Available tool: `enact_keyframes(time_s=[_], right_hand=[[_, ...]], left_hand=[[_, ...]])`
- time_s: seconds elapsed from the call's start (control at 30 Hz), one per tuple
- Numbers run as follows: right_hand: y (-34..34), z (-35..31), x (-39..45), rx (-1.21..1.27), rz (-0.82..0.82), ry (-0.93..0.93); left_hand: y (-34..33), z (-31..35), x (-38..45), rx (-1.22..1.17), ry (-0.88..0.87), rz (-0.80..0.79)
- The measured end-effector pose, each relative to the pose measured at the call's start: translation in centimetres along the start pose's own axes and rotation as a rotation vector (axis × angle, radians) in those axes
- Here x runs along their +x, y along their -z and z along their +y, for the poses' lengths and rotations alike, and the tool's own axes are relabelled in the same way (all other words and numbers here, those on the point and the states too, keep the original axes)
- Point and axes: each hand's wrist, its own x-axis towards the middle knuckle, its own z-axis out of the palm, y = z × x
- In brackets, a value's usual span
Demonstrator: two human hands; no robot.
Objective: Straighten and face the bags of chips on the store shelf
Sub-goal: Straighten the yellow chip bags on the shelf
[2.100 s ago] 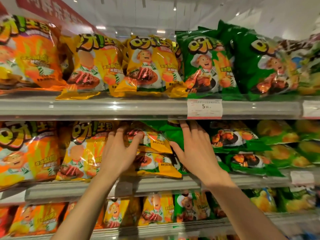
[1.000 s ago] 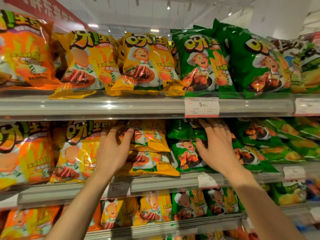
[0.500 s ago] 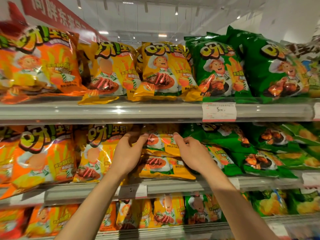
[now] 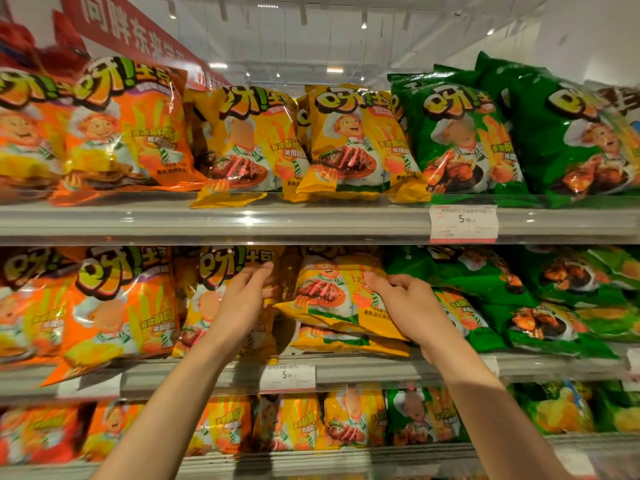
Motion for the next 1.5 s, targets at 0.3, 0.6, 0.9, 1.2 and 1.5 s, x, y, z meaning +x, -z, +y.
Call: enact_keyframes(time_s=[0.3, 0.6, 0.9, 1.2, 1.5], right_hand=[[-0.6, 1.5, -3.9, 0.095, -0.087, 0.092], [-2.3, 1.1, -5.5, -0.055, -0.153, 0.249], [-5.1, -0.9, -0.4, -0.581, 0.076, 0.317], [-6.2, 1.1, 3.8, -0.647, -0.080, 0.026], [-5.8, 1.5, 2.3, -0.459, 0.097, 0.159]], left_hand=[[-0.4, 1.4, -1.0, 0.101, 0.081, -0.308], [1.5, 0.6, -3.7, 0.181, 0.016, -0.162], [7.2, -0.5, -4.7, 0.169, -0.107, 0.001], [9.5, -0.4, -5.0, 0.215, -0.099, 0.009], [10.7, -0.9, -4.4, 0.237, -0.088, 0.010]])
